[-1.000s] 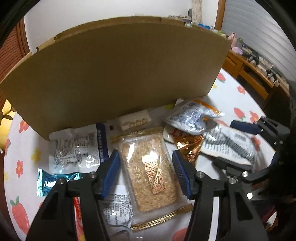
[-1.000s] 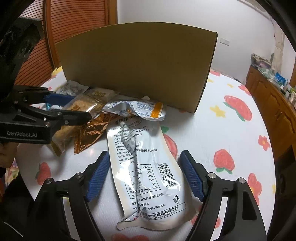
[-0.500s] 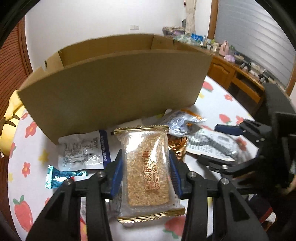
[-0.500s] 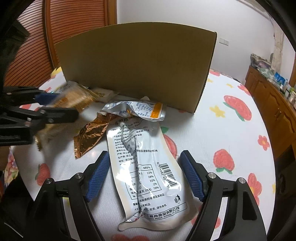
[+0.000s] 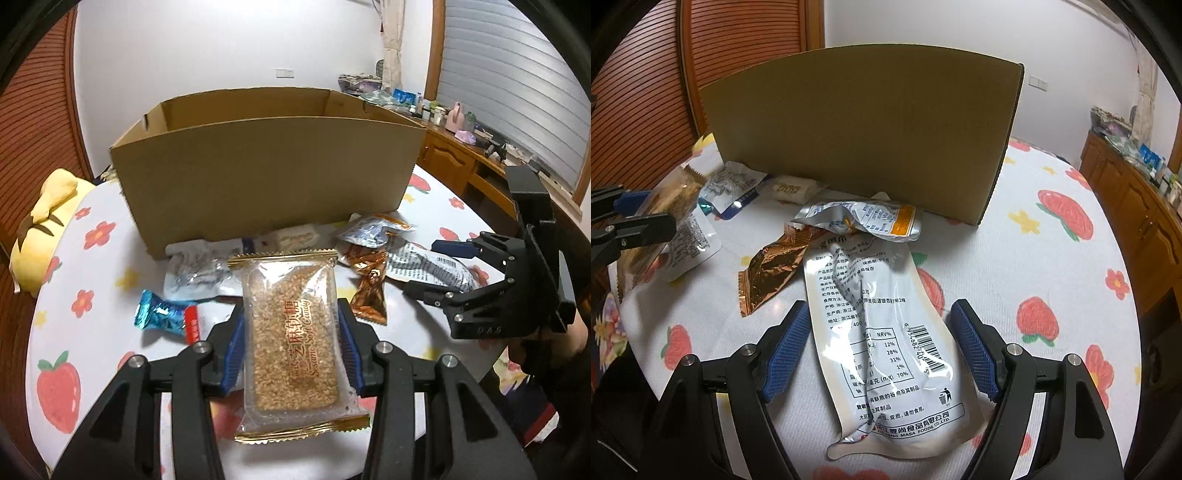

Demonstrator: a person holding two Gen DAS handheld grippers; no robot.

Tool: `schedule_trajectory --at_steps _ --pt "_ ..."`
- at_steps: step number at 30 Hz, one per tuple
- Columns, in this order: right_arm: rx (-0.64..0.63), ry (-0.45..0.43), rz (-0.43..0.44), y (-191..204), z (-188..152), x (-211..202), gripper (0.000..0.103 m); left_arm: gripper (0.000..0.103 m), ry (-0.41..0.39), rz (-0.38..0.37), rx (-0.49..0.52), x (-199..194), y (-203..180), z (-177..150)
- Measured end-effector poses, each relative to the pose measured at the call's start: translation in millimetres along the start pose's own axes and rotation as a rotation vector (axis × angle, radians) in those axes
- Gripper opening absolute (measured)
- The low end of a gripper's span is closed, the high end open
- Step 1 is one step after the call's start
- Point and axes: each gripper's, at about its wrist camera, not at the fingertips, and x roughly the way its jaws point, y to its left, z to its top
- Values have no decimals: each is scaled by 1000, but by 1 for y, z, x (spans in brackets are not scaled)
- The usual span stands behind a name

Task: Organize snacks
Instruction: 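Grasp the granola bar with the left tool while the right tool grasps the white pouch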

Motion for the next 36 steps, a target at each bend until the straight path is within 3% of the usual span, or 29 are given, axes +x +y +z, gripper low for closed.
schedule_trajectory --at_steps 13,23,36 --pt "-7 12 6 -1 1 -1 78 45 -5 -12 -23 -5 8 -8" --pt "-40 64 30 2 2 -10 47 45 -20 -26 -48 -9 12 -12" --pt "-132 20 -76 15 12 -45 45 45 -34 -30 -58 -16 12 -12"
